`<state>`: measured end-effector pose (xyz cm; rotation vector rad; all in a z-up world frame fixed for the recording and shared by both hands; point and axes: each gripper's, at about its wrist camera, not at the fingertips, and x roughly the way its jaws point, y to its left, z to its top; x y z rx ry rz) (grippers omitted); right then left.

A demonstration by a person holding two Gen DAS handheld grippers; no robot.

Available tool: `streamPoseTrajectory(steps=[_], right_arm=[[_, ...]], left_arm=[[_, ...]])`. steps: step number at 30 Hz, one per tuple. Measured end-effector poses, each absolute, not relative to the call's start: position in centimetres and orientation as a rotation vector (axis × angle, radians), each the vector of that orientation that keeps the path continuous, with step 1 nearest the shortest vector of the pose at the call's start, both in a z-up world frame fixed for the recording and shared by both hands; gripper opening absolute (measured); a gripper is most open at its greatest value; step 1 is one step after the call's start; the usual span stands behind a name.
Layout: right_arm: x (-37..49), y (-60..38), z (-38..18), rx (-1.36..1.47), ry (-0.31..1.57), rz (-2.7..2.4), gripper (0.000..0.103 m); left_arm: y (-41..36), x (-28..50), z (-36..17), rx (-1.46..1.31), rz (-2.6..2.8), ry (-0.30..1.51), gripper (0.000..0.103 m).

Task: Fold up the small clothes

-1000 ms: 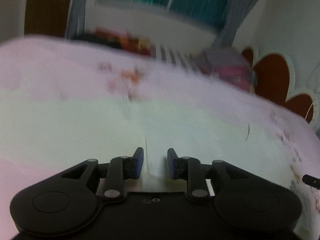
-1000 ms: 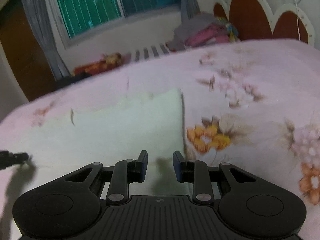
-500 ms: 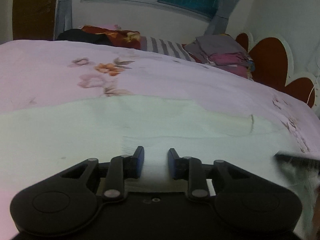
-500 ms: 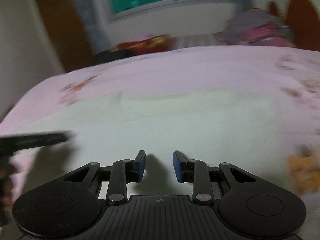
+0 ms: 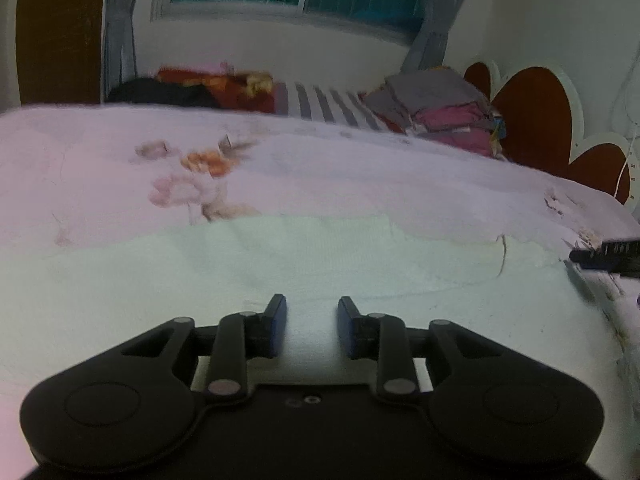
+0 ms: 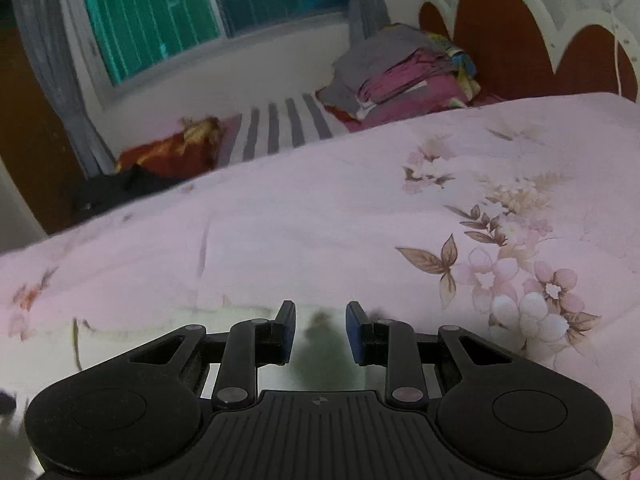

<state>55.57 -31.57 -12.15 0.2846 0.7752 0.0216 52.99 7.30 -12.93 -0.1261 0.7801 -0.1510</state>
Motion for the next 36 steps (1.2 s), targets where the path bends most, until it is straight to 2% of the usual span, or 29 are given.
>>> streamPoseTrajectory(steps=[1,3,12,15,18,20,21,22,23,24,25,26,29,31,32,36], right_arm=[[56.1,-31.2,-12.6,0.271,0.802,0.029,0.029],[56.1,-30.5,-13.6,0.222,0.869,0.030,0.018],[48.8,-28.9,-14.1,0.096,0.849,0.076,0.017],[47.5,-28.6,-12.9,0.110,0.824,0.065,0.018],[46.1,-28.1,-12.7,0.099,0.811,0.080,0.018],[46.1,-27.9,-14.1,0.093,0.845,0.069,0.017],[46.0,-27.7,-13.9,0.087,0.849,0.064,0.018],[45.7,-27.8,-13.2,0.110,0.846,0.061,0.018],[45.3,-28.0,-12.5,0.147,0.828,0.070,0.018],[44.8,-28.3,-11.9,0.177,0.803,0.074,0.018],[44.3,-28.3,-11.5,0.188,0.795,0.065,0.018],[43.9,-28.3,-11.4,0.189,0.797,0.059,0.018],[42.5,-28.3,-11.2,0.217,0.792,0.050,0.018],[42.4,-28.1,-11.5,0.207,0.822,0.017,0.043],[42.2,-28.1,-11.5,0.218,0.811,0.000,0.066],[42.0,-28.4,-11.1,0.264,0.768,0.004,0.068]], left_arm=[[7.4,53.4,-13.5,-0.130,-0.146,0.805,0.028],[7.6,53.1,-13.9,-0.139,-0.146,0.797,0.028],[7.6,50.0,-13.0,-0.104,-0.128,0.800,0.026],[7.4,48.6,-11.5,-0.107,-0.131,0.738,0.028],[6.9,49.0,-13.4,-0.091,-0.156,0.828,0.029],[7.1,48.5,-13.3,-0.103,-0.160,0.807,0.030],[7.4,48.3,-12.9,-0.116,-0.161,0.805,0.036],[8.0,47.8,-12.6,-0.135,-0.159,0.789,0.054],[8.7,47.1,-12.2,-0.146,-0.136,0.760,0.067],[9.4,46.3,-11.9,-0.144,-0.098,0.739,0.092],[10.3,45.5,-11.7,-0.138,-0.061,0.717,0.096],[11.6,44.7,-11.6,-0.138,-0.034,0.701,0.093],[17.3,42.9,-11.8,-0.188,0.077,0.705,0.072],[22.1,41.6,-12.1,-0.279,0.179,0.701,0.061],[24.9,40.9,-12.3,-0.350,0.245,0.698,0.059],[34.2,38.5,-13.3,-0.606,0.425,0.637,0.031]])
